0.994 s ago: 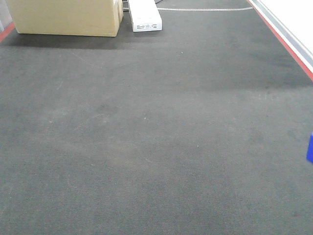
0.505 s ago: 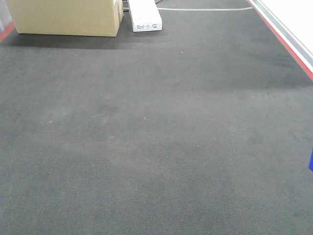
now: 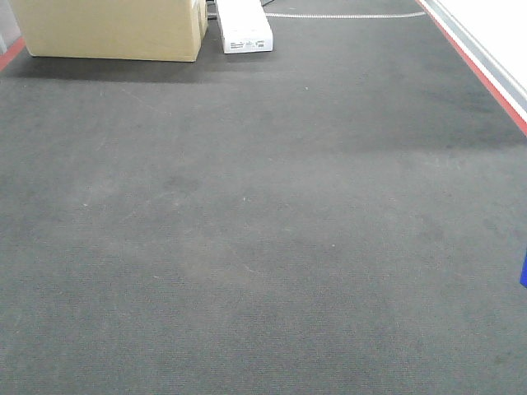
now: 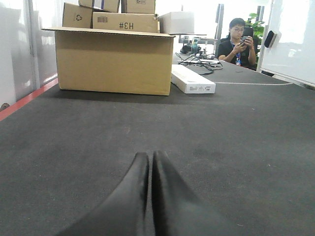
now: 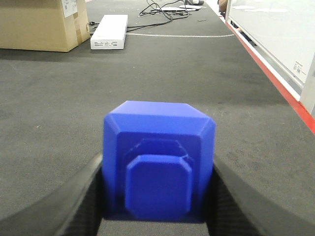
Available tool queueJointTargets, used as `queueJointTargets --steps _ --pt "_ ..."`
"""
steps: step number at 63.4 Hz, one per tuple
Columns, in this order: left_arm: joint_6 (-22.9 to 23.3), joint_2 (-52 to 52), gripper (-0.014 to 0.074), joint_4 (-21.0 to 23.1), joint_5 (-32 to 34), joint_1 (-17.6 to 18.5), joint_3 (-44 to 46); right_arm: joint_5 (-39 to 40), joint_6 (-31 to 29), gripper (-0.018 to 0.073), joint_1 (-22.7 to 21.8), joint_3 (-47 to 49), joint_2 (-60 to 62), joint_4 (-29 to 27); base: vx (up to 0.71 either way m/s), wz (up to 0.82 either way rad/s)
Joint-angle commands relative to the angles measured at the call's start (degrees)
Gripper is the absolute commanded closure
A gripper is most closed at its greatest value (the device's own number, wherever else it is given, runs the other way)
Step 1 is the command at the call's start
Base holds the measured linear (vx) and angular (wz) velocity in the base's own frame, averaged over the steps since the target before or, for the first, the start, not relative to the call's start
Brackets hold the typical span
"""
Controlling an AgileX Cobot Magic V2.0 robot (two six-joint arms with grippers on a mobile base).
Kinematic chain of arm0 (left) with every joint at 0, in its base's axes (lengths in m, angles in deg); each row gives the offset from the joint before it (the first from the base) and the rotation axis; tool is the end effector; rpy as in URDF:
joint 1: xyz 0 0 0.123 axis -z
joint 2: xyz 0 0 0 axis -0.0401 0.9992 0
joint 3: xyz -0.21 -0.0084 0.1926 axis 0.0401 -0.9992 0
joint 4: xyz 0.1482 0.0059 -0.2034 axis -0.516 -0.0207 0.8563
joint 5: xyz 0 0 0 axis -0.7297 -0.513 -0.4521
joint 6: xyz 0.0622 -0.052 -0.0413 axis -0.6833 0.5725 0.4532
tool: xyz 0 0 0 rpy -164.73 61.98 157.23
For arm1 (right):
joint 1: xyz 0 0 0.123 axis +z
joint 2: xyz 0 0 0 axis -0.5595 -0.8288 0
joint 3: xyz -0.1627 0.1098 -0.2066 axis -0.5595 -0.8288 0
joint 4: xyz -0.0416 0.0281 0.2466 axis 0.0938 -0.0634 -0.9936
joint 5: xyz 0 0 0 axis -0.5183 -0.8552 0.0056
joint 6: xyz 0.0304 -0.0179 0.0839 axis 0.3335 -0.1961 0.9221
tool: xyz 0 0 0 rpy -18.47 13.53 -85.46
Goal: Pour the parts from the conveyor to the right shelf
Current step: 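Hold the blue block in the right gripper and back away from the conveyor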
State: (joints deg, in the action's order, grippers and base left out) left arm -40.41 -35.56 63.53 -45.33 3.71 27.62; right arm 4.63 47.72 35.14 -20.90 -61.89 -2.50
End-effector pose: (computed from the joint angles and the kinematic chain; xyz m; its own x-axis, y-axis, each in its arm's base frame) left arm 0.0564 -0.0015 0.2014 0.0374 -0.0092 -0.9993 0.0265 0.9996 -0.0083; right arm 0.0529 0.0045 0.2624 -0.1882 0.0067 -0.9821 -0.0554 0.9983 0.0174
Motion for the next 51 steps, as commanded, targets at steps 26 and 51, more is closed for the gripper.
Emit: queueJointTargets --steps 26,51 --pt "0.5 -0.7 0.0602 0.2 4.4 0.2 -1.8 4.3 -0.1 0.0567 -0.1 1.5 -0.6 0.0 -0.05 0.03" --pt "0.5 -0.7 0.0602 0.2 4.4 0.2 -1.8 4.3 -0.1 0.0567 -0.1 1.5 -0.6 0.0 -0.27 0.02"
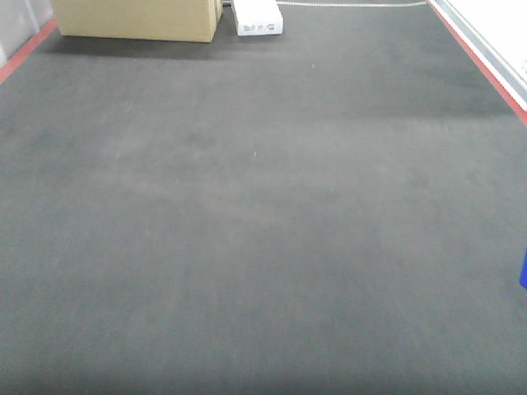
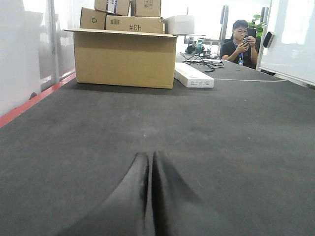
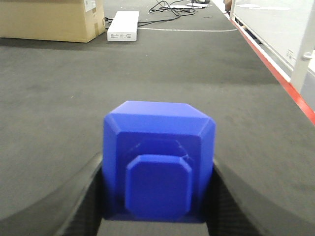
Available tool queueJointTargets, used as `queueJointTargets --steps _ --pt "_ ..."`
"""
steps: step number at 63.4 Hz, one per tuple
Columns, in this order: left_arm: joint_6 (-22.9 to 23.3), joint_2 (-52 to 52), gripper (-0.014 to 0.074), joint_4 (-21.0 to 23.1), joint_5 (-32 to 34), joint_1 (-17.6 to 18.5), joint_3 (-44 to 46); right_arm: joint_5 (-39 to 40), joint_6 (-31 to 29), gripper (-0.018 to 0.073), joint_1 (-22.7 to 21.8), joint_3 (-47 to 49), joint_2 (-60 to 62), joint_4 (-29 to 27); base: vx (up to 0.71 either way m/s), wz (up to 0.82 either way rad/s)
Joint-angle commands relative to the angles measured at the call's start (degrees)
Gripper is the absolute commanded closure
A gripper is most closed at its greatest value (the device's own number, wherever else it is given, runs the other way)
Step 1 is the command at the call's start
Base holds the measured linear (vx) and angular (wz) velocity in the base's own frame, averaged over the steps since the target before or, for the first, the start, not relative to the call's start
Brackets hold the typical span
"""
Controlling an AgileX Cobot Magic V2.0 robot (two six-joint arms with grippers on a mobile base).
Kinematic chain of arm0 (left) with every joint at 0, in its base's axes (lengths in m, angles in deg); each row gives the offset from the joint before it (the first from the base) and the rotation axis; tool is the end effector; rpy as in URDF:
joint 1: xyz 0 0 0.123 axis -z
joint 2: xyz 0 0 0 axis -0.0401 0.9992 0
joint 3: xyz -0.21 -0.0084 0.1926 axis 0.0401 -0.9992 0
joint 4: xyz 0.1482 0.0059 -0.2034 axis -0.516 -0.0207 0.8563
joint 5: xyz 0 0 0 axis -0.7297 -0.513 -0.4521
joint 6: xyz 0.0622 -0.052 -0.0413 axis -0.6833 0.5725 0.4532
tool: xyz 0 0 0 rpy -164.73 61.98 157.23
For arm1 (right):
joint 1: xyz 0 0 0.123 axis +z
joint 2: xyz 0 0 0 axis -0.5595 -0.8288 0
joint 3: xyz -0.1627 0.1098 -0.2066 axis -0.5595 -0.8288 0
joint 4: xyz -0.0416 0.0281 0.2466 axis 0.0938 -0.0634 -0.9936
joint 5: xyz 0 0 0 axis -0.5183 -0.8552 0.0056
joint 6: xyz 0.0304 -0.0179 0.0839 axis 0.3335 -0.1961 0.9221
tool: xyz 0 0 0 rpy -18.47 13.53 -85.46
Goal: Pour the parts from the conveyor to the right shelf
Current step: 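Hold the blue block in the right gripper and back away from the conveyor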
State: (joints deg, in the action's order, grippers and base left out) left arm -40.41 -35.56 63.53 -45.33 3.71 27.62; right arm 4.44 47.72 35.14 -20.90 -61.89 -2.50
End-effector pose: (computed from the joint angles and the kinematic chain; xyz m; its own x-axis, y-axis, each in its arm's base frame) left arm 0.0564 -0.0015 0.2014 0.0374 -0.0092 -0.9993 0.0265 0.9996 -0.0083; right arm 0.0528 0.0045 0.2621 -0.1915 0.0065 -0.9815 -0.0556 0.9983 0.0175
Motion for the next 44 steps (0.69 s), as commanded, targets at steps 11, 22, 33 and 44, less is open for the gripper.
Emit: queueJointTargets --steps 11,22,33,44 --pt "0.5 -0.7 0.0602 0.2 4.4 0.2 -1.8 4.5 -0.1 0.0567 -0.1 1.5 -0.6 0.0 -0.37 -0.01" --pt "0.5 -0.7 0.0602 0.2 4.4 0.2 -1.8 4.3 -0.1 0.0567 -0.1 1.5 -0.5 0.0 -0.37 0.00" --pt "0.5 -0.7 0.0602 0.2 4.4 0.2 -1.8 4.3 -0.1 0.0567 -0.1 1.5 -0.5 0.0 -0.36 0.03" --pt "0.5 -0.7 0.0602 0.2 4.4 0.2 -1.8 4.3 -0.1 0.0567 -0.1 1.5 -0.5 0.0 -0.33 0.05"
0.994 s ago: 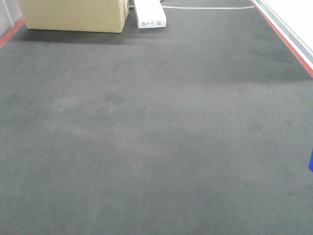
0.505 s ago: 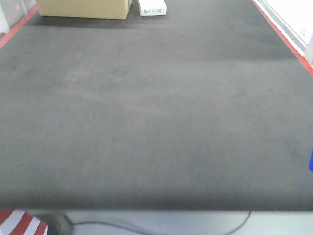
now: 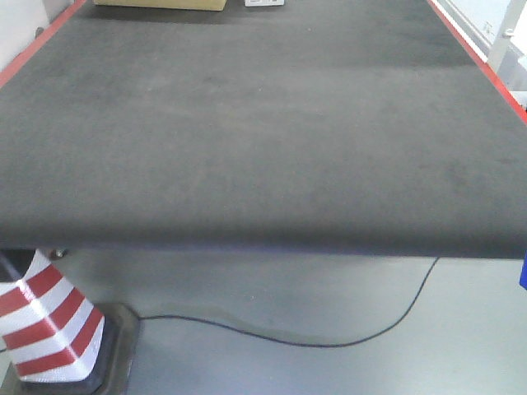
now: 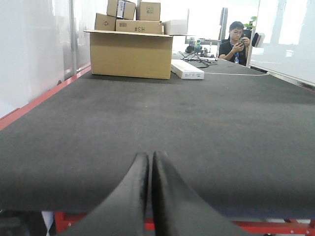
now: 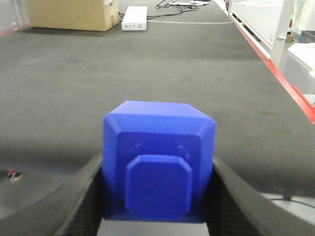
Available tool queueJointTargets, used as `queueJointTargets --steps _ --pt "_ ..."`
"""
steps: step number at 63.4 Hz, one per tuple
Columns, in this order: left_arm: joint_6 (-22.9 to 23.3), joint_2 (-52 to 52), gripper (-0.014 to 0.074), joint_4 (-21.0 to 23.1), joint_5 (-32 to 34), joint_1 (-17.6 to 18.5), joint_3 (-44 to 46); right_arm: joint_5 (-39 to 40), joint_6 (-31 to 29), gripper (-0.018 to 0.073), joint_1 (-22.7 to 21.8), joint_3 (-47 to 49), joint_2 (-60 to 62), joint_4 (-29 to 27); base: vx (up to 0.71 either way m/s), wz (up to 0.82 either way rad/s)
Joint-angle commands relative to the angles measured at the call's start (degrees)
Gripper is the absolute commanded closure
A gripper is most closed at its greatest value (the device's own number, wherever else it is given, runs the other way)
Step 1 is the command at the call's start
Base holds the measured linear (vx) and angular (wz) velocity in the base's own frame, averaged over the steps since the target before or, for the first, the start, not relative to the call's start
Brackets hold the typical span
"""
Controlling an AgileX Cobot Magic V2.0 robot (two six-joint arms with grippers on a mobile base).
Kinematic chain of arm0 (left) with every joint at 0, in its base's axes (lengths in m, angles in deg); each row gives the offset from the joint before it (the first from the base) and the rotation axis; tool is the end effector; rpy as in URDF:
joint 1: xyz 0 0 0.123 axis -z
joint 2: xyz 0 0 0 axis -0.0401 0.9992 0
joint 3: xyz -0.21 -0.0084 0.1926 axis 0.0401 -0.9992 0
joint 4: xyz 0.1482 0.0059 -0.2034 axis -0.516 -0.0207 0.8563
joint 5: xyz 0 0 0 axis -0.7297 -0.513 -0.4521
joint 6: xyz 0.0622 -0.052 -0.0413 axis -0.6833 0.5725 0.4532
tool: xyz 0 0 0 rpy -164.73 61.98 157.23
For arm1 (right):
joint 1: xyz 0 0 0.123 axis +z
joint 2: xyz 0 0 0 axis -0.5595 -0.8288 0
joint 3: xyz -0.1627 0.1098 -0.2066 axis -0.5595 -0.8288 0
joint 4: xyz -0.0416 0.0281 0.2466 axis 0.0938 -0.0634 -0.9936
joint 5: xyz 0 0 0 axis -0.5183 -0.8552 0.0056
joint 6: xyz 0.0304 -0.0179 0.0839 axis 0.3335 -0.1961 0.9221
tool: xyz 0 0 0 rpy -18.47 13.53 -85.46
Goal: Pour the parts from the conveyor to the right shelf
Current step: 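Hold the blue block in the right gripper and back away from the conveyor, then drive along the yellow-lined aisle holding the block in the right gripper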
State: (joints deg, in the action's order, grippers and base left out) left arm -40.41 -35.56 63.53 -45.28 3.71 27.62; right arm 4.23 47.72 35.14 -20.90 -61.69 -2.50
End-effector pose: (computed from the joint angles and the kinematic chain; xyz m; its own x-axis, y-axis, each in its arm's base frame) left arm 0.0564 -0.0015 0.2014 0.0383 -0.0093 -0.9992 0.0264 0.9996 -0.0083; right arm 0.0523 0.0046 0.2620 -0.1916 0.0064 -0.9814 -0.0559 0.9983 0.0174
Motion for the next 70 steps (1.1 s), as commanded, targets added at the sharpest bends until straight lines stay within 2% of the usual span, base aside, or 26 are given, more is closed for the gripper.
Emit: queueJointTargets --steps 1,47,70 --pt "0.5 -0.7 0.0602 0.2 4.4 0.2 -1.8 4.5 -0.1 0.0567 -0.1 1.5 -0.7 0.0 -0.32 0.04" --pt "0.5 -0.7 0.0602 0.2 4.4 0.2 -1.8 4.5 -0.1 0.0567 -0.1 1.5 -0.7 0.0 -0.25 -0.06" --pt "0.5 -0.7 0.0602 0.2 4.4 0.2 -1.8 4.5 -0.1 0.0567 -0.1 1.5 -0.7 0.0 -0.13 -0.57"
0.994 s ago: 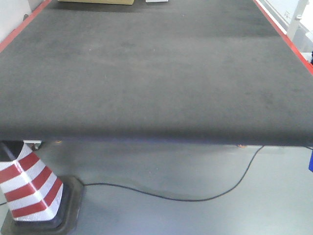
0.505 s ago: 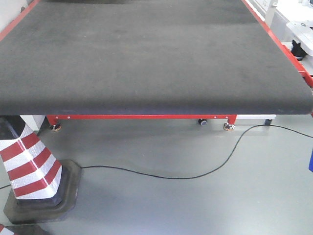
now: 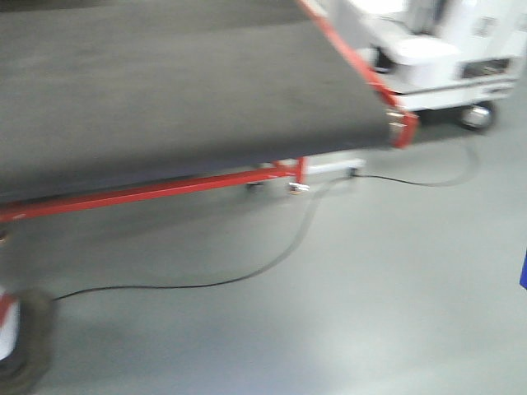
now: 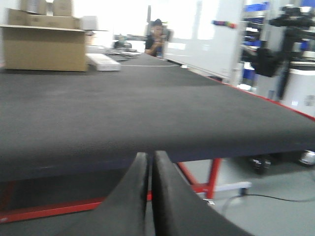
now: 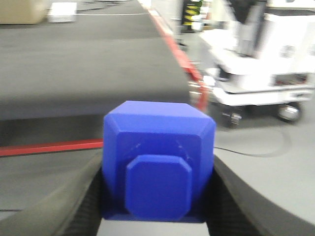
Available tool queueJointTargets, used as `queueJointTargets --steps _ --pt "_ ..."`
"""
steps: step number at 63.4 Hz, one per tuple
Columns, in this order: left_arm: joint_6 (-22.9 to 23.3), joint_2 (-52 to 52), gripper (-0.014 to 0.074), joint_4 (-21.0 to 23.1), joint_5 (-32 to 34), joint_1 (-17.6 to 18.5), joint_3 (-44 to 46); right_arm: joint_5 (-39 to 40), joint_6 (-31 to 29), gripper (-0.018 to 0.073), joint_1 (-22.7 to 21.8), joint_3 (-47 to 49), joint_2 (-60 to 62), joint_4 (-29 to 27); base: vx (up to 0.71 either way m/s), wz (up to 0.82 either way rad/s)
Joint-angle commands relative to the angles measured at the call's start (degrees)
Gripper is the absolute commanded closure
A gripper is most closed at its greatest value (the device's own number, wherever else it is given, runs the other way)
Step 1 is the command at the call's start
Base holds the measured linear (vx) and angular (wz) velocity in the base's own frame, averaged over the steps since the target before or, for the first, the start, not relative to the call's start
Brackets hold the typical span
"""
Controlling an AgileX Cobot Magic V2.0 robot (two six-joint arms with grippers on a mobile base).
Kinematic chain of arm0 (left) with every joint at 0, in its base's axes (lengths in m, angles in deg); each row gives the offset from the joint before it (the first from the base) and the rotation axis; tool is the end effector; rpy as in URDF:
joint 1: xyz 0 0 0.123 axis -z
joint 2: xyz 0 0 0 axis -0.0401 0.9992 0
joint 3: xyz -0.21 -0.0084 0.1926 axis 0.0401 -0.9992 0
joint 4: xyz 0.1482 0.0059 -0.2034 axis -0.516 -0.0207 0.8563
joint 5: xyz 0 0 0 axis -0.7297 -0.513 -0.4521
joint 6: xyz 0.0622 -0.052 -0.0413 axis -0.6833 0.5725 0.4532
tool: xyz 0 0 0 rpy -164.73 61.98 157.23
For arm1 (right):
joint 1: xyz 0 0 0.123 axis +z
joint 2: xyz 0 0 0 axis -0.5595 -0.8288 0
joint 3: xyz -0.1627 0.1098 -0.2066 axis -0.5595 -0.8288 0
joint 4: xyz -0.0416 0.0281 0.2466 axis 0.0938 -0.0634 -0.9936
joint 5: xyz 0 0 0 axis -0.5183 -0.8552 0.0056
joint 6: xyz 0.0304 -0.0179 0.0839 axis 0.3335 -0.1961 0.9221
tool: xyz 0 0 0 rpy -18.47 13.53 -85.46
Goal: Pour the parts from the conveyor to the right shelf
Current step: 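Drive along the yellow-lined aisle holding the block in the right gripper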
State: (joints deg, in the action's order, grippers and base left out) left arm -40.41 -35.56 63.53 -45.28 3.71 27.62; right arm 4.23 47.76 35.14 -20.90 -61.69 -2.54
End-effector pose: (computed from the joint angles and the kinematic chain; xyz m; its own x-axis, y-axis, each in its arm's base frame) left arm 0.0564 -0.0015 0.2014 0.0383 -0.0093 -0.9992 0.0264 0.9996 -0.0083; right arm 0.0523 0.0046 0.2620 -0.1917 0.0077 -0.9814 -0.0560 0.9983 0.0187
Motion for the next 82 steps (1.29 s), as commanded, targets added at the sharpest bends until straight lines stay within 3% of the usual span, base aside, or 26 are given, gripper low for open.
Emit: queueJointTargets --steps 1,82 --pt "0.5 -0.7 0.0602 0.2 4.4 0.2 -1.8 4.5 -0.2 0.0567 -0.1 1.5 -0.7 0.0 -0.12 -0.84" --pt "0.5 -0.7 0.0602 0.2 4.4 0.2 -1.8 4.5 -0.2 0.0567 -0.1 1.5 -0.7 0.0 -0.16 -0.70"
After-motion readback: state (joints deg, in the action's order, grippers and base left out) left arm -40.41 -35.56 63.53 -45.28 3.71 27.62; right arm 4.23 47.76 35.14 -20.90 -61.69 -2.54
